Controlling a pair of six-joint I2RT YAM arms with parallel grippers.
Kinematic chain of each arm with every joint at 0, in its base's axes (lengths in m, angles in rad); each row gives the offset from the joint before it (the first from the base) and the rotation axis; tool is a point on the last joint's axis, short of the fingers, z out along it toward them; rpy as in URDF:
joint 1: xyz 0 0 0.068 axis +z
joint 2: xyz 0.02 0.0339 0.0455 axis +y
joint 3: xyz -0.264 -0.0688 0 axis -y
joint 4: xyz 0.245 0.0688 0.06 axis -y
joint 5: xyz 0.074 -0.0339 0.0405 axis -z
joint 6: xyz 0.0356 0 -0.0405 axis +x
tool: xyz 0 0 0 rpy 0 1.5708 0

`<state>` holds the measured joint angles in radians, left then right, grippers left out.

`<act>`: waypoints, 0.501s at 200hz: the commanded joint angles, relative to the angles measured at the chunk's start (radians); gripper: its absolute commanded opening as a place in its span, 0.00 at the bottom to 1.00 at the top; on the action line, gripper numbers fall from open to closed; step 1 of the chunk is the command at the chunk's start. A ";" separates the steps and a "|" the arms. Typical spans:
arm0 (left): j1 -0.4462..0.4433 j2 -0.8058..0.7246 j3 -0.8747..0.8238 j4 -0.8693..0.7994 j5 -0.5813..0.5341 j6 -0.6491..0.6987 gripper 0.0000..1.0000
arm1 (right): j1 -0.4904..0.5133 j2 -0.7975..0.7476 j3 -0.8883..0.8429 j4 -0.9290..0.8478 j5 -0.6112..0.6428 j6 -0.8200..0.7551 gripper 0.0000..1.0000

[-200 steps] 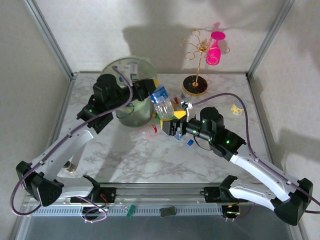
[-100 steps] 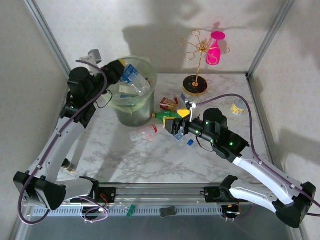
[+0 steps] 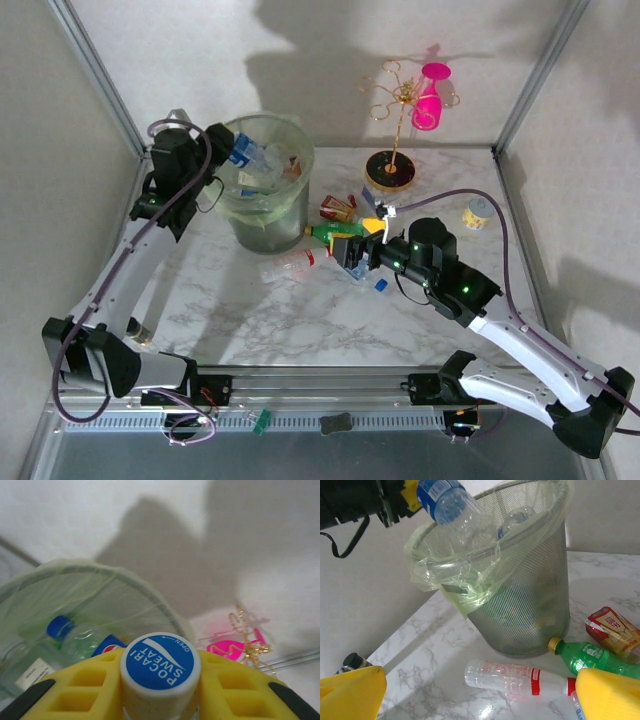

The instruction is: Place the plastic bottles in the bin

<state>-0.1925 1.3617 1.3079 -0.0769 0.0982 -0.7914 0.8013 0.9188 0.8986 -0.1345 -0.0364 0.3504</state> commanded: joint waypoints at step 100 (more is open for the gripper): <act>0.006 0.146 0.065 -0.160 -0.054 -0.048 0.48 | 0.007 0.031 0.046 -0.033 0.055 -0.034 0.98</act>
<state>-0.1925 1.4834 1.3411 -0.1726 0.0971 -0.8486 0.8013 0.9443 0.9039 -0.1612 0.0013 0.3351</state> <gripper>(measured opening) 0.434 0.980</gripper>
